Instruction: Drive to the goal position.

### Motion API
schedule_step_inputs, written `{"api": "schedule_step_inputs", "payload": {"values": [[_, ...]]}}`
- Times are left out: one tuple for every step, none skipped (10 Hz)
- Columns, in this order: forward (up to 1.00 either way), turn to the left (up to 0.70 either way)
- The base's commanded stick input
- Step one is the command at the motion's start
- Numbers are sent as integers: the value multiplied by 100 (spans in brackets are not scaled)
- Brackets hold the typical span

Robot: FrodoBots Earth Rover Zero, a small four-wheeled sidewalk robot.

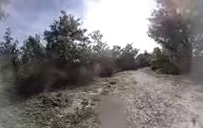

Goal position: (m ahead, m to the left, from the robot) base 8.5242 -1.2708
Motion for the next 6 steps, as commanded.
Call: {"api": "schedule_step_inputs", "payload": {"values": [[83, -33], [83, -31], [83, 0], [83, 0], [83, 0], [83, 0]]}}
